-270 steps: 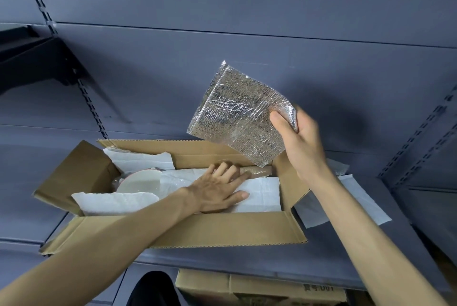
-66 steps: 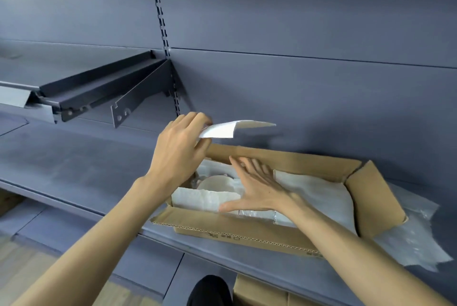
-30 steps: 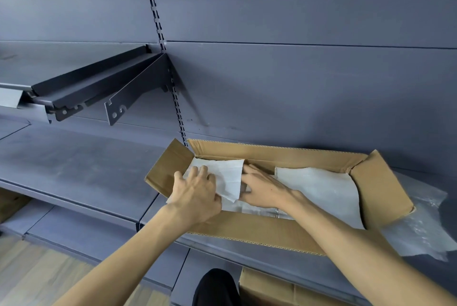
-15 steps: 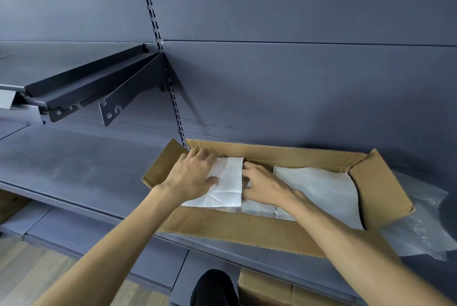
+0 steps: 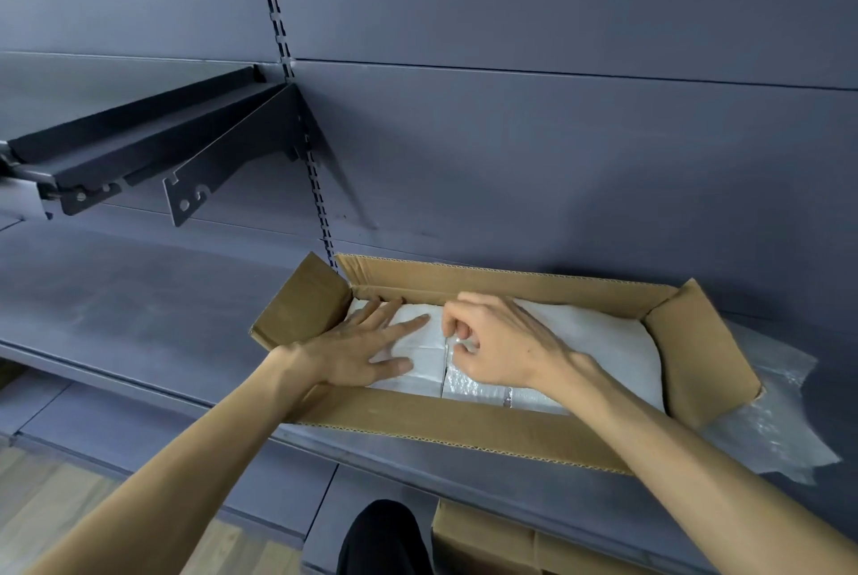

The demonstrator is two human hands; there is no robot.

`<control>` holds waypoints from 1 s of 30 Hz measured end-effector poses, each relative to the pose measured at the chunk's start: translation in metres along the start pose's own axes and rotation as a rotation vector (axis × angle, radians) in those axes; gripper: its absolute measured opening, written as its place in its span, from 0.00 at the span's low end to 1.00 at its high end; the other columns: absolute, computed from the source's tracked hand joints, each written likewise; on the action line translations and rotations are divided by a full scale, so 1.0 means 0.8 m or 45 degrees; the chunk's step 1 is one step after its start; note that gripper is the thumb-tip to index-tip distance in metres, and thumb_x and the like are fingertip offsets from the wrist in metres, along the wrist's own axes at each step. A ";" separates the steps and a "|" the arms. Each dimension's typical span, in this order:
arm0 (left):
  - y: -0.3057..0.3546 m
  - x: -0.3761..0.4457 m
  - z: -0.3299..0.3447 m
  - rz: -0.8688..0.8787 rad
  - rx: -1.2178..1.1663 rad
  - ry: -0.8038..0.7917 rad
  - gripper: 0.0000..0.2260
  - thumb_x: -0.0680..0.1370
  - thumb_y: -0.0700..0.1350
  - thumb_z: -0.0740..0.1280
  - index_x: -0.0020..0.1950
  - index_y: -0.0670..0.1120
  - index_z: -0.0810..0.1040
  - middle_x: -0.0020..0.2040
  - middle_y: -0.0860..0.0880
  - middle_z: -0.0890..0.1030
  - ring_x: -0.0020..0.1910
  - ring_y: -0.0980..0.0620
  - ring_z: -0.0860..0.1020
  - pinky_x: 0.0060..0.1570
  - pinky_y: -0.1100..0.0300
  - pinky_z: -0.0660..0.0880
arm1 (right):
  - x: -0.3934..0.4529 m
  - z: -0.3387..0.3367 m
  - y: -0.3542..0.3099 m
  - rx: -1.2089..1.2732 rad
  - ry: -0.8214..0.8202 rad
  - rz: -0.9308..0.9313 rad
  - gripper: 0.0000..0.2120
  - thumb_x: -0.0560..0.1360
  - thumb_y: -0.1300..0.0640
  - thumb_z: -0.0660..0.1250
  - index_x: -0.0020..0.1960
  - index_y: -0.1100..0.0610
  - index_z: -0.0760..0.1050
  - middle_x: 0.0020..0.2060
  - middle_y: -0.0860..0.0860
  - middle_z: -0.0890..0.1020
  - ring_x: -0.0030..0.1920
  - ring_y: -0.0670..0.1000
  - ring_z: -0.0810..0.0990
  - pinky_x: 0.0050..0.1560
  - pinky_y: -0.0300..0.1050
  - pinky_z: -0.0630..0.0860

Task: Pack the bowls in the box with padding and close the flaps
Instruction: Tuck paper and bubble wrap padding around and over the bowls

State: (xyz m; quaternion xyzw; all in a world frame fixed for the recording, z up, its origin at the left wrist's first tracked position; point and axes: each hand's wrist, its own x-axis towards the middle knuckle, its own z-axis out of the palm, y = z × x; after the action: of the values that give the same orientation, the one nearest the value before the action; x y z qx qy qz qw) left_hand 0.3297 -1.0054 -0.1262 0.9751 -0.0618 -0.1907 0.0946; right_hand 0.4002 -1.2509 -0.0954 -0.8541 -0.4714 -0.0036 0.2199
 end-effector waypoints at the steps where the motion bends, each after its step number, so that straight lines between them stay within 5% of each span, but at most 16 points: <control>1: 0.001 0.001 -0.001 0.000 0.009 -0.027 0.31 0.80 0.69 0.52 0.77 0.72 0.38 0.81 0.54 0.33 0.79 0.48 0.31 0.79 0.43 0.40 | -0.003 -0.001 -0.001 -0.028 -0.089 -0.001 0.09 0.69 0.59 0.64 0.47 0.48 0.73 0.43 0.42 0.73 0.39 0.43 0.74 0.42 0.48 0.76; 11: 0.002 0.003 0.006 -0.030 0.001 -0.046 0.30 0.79 0.70 0.53 0.77 0.73 0.41 0.80 0.55 0.30 0.79 0.49 0.30 0.78 0.43 0.40 | -0.011 0.024 0.015 -0.115 -0.350 0.034 0.10 0.79 0.61 0.65 0.57 0.54 0.81 0.55 0.45 0.75 0.55 0.48 0.76 0.48 0.40 0.69; 19: 0.022 -0.010 0.009 0.137 0.039 0.460 0.25 0.82 0.64 0.56 0.78 0.60 0.65 0.82 0.48 0.57 0.82 0.50 0.47 0.80 0.53 0.50 | -0.016 0.018 0.002 -0.158 -0.279 -0.030 0.07 0.77 0.56 0.65 0.47 0.58 0.81 0.49 0.49 0.78 0.49 0.52 0.77 0.48 0.51 0.76; 23: 0.040 -0.013 -0.001 0.234 0.027 0.689 0.18 0.84 0.55 0.60 0.73 0.55 0.74 0.76 0.49 0.68 0.79 0.52 0.58 0.74 0.61 0.57 | -0.019 0.007 0.001 -0.056 -0.119 -0.029 0.09 0.78 0.60 0.62 0.41 0.59 0.79 0.44 0.50 0.79 0.44 0.52 0.77 0.47 0.53 0.76; 27: 0.057 -0.012 -0.017 0.166 0.099 0.756 0.14 0.83 0.48 0.61 0.67 0.52 0.79 0.72 0.52 0.72 0.72 0.49 0.69 0.65 0.49 0.71 | -0.028 -0.018 0.010 0.078 0.154 -0.011 0.08 0.79 0.59 0.65 0.47 0.56 0.83 0.46 0.46 0.82 0.46 0.48 0.79 0.50 0.50 0.76; 30: 0.076 -0.008 -0.027 0.147 0.101 0.887 0.12 0.82 0.45 0.62 0.63 0.49 0.81 0.64 0.52 0.79 0.63 0.47 0.74 0.59 0.48 0.74 | -0.041 -0.042 0.018 0.106 0.350 -0.021 0.06 0.78 0.59 0.67 0.46 0.54 0.83 0.45 0.45 0.82 0.45 0.47 0.79 0.49 0.49 0.77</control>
State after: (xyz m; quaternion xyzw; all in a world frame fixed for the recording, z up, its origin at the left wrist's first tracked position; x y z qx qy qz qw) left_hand 0.3268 -1.0602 -0.0911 0.9794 -0.0882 0.1617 0.0828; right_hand 0.4007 -1.2965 -0.0771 -0.8318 -0.4436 -0.1026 0.3176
